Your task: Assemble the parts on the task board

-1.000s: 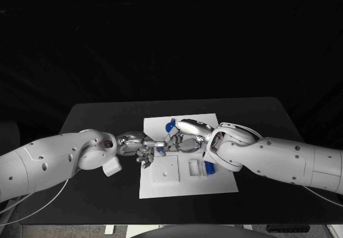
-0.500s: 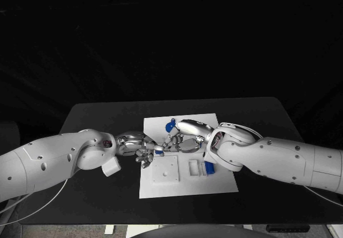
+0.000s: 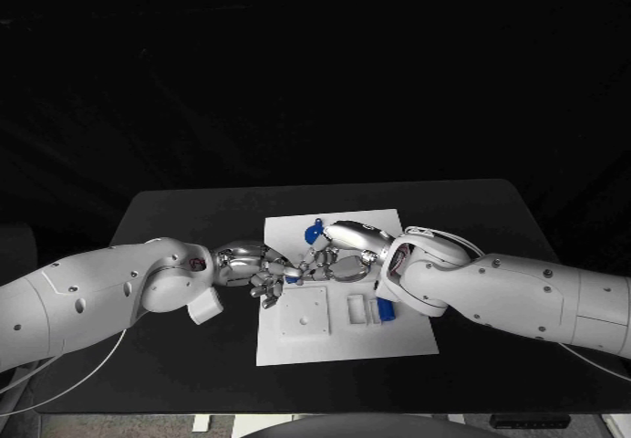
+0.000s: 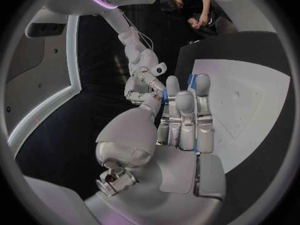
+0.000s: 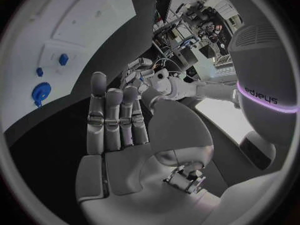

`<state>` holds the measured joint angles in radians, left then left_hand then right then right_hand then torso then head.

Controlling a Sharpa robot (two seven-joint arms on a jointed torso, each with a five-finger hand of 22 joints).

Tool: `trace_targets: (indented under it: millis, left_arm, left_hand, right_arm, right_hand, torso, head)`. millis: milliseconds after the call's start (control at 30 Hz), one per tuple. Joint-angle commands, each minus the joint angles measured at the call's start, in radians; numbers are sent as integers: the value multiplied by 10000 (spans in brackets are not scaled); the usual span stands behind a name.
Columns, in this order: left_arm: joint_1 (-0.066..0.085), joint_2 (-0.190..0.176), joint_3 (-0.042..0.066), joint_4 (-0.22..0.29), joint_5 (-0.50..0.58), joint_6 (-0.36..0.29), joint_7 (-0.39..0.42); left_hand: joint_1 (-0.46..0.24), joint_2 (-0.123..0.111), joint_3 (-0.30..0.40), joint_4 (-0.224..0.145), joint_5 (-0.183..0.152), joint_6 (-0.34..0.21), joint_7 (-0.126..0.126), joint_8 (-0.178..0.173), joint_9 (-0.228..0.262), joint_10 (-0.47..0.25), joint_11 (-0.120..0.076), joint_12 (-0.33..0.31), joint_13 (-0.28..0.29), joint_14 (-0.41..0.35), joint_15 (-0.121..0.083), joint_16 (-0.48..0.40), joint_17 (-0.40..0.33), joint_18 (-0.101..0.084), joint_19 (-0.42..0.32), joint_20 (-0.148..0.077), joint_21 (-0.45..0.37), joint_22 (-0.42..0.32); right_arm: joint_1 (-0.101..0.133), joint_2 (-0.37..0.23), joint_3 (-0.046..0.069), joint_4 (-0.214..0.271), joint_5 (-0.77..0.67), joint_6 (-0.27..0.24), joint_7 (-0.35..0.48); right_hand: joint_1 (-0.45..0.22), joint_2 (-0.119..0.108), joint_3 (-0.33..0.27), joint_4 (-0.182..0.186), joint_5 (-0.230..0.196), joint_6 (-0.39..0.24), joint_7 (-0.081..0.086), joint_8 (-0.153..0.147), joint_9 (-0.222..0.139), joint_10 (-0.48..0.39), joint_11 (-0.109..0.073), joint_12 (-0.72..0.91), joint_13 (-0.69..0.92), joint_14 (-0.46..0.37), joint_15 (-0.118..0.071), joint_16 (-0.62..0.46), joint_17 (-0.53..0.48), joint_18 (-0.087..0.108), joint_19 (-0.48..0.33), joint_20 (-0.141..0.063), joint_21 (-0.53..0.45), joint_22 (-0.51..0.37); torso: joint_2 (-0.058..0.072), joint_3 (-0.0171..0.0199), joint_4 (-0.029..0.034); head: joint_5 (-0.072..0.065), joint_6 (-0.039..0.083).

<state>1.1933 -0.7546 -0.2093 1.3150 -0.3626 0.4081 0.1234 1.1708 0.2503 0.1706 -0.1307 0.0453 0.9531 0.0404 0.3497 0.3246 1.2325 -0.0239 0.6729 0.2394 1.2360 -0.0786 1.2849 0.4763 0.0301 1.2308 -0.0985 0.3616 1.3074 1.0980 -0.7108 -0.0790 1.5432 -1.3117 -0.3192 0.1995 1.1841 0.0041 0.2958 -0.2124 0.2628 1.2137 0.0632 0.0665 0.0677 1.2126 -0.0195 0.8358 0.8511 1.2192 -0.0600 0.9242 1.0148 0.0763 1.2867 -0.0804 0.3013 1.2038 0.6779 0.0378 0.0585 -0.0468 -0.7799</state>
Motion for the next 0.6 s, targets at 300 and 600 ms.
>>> trace_targets:
  millis: [300, 600]
  left_arm:
    - [12, 58, 10, 108, 157, -248, -7]
    - [13, 103, 10, 235, 210, -828, -305]
  left_hand:
    - [122, -166, 15, 172, 30, 38, -48, 1154, 1130, 188, -87, 32, 18, 129, -95, 16, 40, -23, 71, -105, 113, 201]
    - [136, -224, -16, 346, 30, 102, -108, 1318, 1155, 330, -145, 84, 40, 262, -150, 38, 86, -36, 153, -159, 197, 202]
  right_arm:
    - [-9, 3, -2, 16, 326, -821, -26]
    - [-10, 69, -28, -17, 177, -729, -110]
  right_hand:
    - [671, -126, -3468, -184, 683, -2030, 599, -20, -30, -1063, 471, 324, -587, -1006, 428, 304, -551, 31, -359, 440, -797, -608]
    - [899, 40, -4143, -348, 499, -1954, 587, -34, -18, -1318, 496, 904, -1345, -1326, 474, 919, -1392, 63, -348, 495, -962, -579]
  torso:
    - [2, 8, 0]
    - [3, 2, 9]
  head:
    - [29, 50]
    - [16, 41]
